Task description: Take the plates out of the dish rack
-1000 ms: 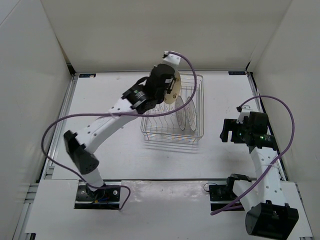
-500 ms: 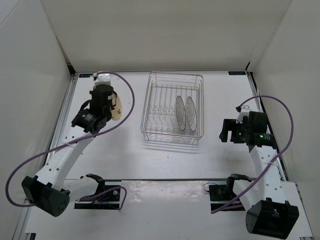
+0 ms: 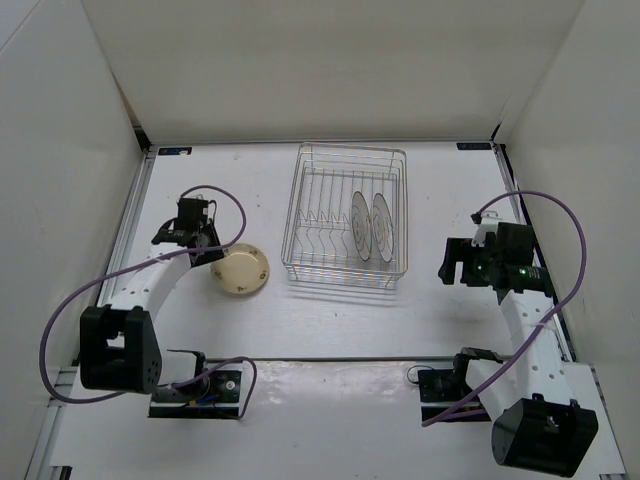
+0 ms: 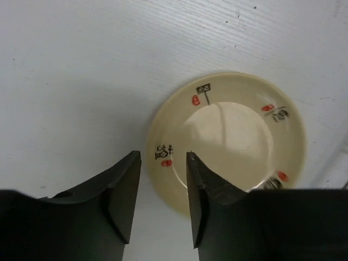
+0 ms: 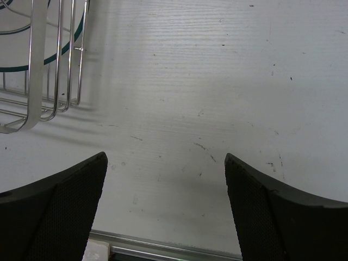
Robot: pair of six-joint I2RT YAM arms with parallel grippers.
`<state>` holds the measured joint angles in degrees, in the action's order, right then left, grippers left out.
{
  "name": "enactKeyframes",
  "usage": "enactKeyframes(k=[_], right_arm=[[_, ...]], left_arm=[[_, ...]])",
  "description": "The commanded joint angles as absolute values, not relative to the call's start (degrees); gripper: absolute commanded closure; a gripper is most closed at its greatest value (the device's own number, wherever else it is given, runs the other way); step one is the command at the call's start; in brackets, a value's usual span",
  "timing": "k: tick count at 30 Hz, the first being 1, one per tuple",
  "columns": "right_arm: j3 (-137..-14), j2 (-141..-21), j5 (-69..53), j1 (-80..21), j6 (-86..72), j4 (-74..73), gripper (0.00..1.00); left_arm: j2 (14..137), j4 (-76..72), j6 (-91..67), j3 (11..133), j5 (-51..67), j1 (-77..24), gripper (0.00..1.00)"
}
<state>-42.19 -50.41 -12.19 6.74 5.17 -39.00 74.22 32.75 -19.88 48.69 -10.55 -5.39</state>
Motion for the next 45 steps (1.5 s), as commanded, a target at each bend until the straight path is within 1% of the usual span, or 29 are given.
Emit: enactKeyframes(k=[1,2,3,4,5,6,10,13,15,18,19,21,22,23,26,27,28,29,30,31,32,33,35,37,42,44,45], right_arm=[[-41.7,-50.6,-12.9,6.8,6.3,-38.1,0.1],[-41.7,-50.5,-12.9,6.8,6.2,-38.2,0.1],[-41.7,-50.6,-12.8,6.8,6.2,-38.1,0.1],[-41.8,-50.9,-12.9,6.8,6.3,-37.8,0.1],[-41.7,-50.7,-12.9,6.8,6.3,-38.1,0.1],[-41.7,-50.9,-12.8,6.8,6.3,-38.1,0.1],[-41.7,-51.0,-12.8,6.8,6.3,-38.1,0.1],[-41.7,-51.2,-12.7,6.9,6.4,-38.0,0.1],[-41.8,-51.3,-12.7,6.8,6.4,-38.0,0.1],[-41.8,-51.6,-12.4,6.8,6.4,-38.1,0.1],[-41.7,-51.4,-12.3,6.8,6.5,-37.8,0.1],[-41.7,-51.5,-12.3,6.8,6.4,-37.9,0.1],[-41.8,-51.6,-12.4,6.8,6.4,-38.0,0.1],[-41.7,-51.5,-12.4,6.8,6.5,-38.1,0.1],[-41.7,-51.7,-11.8,6.8,6.8,-38.0,0.1],[-42.0,-51.6,-10.3,6.8,5.6,-37.8,0.1],[-42.0,-51.8,-10.3,6.9,5.6,-37.7,0.1],[-42.0,-51.8,-10.3,6.9,6.1,-37.9,0.1],[-42.0,-52.4,-11.0,6.9,6.3,-38.1,0.1],[-42.3,-52.6,-11.2,6.9,6.3,-38.1,0.1],[-42.5,-52.7,-11.5,6.9,6.4,-38.2,0.1],[-42.6,-52.8,-11.0,6.9,6.6,-38.2,0.1],[-42.4,-52.3,-10.4,6.8,6.7,-37.9,0.1],[-42.2,-51.8,-10.0,6.9,6.8,-37.8,0.1],[-41.9,-51.3,-8.9,6.9,6.7,-36.9,0.1],[-42.0,-51.4,-9.1,7.0,6.8,-37.0,0.1],[-42.0,-51.4,-9.3,6.8,6.9,-37.1,0.1]], left_arm=[[76.4,31.8,-20.4,49.7,-6.5,-3.9,0.48],[76.6,32.1,-20.5,50.2,-6.6,-3.6,0.45],[76.9,33.3,-20.5,50.4,-6.6,-3.6,0.35],[77.4,33.4,-20.5,50.8,-6.8,-3.6,0.3],[77.3,33.6,-20.2,51.5,-6.9,-3.6,0.26],[77.3,35.0,-20.1,52.4,-7.5,-3.6,0.19],[76.3,38.4,-19.6,56.5,-11.0,-3.5,0.0],[73.9,40.6,-20.1,60.5,-11.5,-3.8,0.0],[72.3,40.0,-20.9,62.9,-9.3,-4.7,0.0],[70.2,34.4,-21.7,64.7,-2.8,-8.0,0.01],[70.1,29.9,-21.6,65.7,1.3,-9.1,0.01],[71.5,27.3,-21.5,67.6,2.7,-13.6,0.03],[72.8,26.5,-21.2,71.0,3.3,-14.8,0.03],[74.8,25.7,-21.1,72.2,3.1,-19.1,0.04],[79.6,25.4,-17.2,79.2,2.6,-24.2,0.05],[83.9,25.9,-16.2,82.5,1.9,-27.3,0.05],[85.4,26.4,-15.4,84.2,1.7,-28.4,0.05],[86.9,27.9,-15.0,89.2,0.5,-29.3,0.05],[90.9,28.2,-14.2,90.6,0.3,-31.9,0.05],[92.3,28.6,-13.5,91.8,0.2,-32.7,0.05],[93.5,29.3,-13.0,95.8,0.2,-33.5,0.06],[97.3,29.9,-12.6,97.4,-1.1,-35.6,0.06],[100.6,31.7,-11.4,102.0,-2.0,-37.3,0.06],[103.8,32.9,-10.4,104.1,-3.0,-38.7,0.06],[106.7,34.0,-10.0,105.9,-3.5,-40.7,0.06],[107.7,34.6,-9.8,106.2,-4.0,-41.4,0.09],[107.9,35.2,-9.8,106.1,-5.0,-41.7,0.09]])
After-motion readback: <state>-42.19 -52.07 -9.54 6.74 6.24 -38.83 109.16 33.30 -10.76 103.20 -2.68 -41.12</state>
